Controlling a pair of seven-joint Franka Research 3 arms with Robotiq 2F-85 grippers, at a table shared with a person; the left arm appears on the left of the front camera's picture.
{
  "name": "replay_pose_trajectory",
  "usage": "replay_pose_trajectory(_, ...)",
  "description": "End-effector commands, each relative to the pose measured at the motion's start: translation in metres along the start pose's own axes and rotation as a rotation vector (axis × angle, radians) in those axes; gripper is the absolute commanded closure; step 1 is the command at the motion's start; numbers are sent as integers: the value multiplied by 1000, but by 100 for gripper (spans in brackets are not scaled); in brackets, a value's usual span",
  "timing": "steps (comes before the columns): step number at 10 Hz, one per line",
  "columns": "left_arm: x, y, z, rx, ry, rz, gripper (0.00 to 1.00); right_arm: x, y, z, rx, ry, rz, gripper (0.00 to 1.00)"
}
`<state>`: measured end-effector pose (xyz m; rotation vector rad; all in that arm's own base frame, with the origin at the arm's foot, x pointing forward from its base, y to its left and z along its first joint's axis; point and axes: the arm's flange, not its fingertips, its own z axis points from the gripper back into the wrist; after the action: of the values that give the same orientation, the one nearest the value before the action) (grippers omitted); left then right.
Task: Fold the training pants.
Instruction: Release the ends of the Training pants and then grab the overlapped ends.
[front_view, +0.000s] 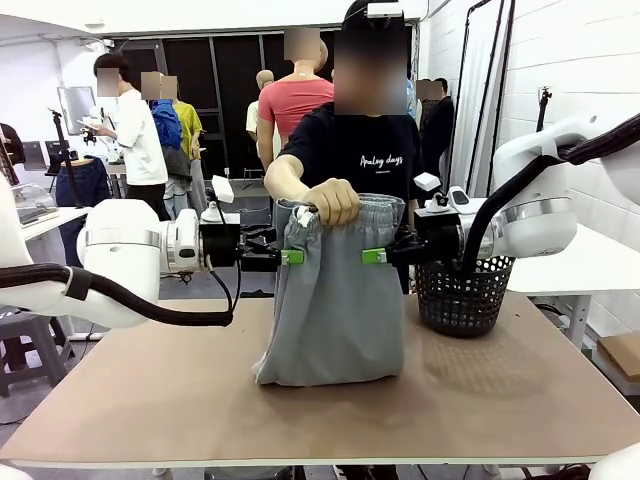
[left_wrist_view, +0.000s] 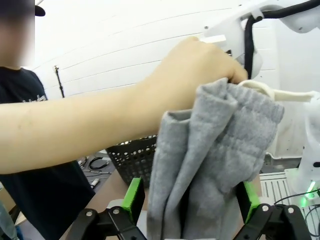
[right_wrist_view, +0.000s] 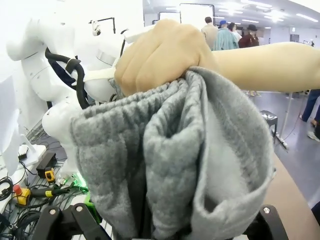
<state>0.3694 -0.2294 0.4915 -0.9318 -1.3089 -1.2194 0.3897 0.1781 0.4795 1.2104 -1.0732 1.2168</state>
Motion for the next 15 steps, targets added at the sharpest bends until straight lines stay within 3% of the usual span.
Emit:
replay_pose_trajectory(1, 3, -2, 0, -61, 5, -7, 2, 4, -10, -7, 26, -12, 7, 0)
replay_pose_trajectory(5, 0, -10, 1, -129, -6, 31, 2, 4, -12, -9, 38, -7, 14, 0)
replay_pose_trajectory(9, -6, -15, -20, -44, 1, 43, 2, 2, -7, -11, 24, -6, 47, 0)
replay_pose_trajectory(12, -7, -10, -36, -37, 0, 60, 2, -5, -16, -15, 12, 35, 128, 0)
replay_pose_trajectory(15, -13, -4, -34, -29, 21, 77, 2, -11, -24, -15, -13, 49, 114, 0)
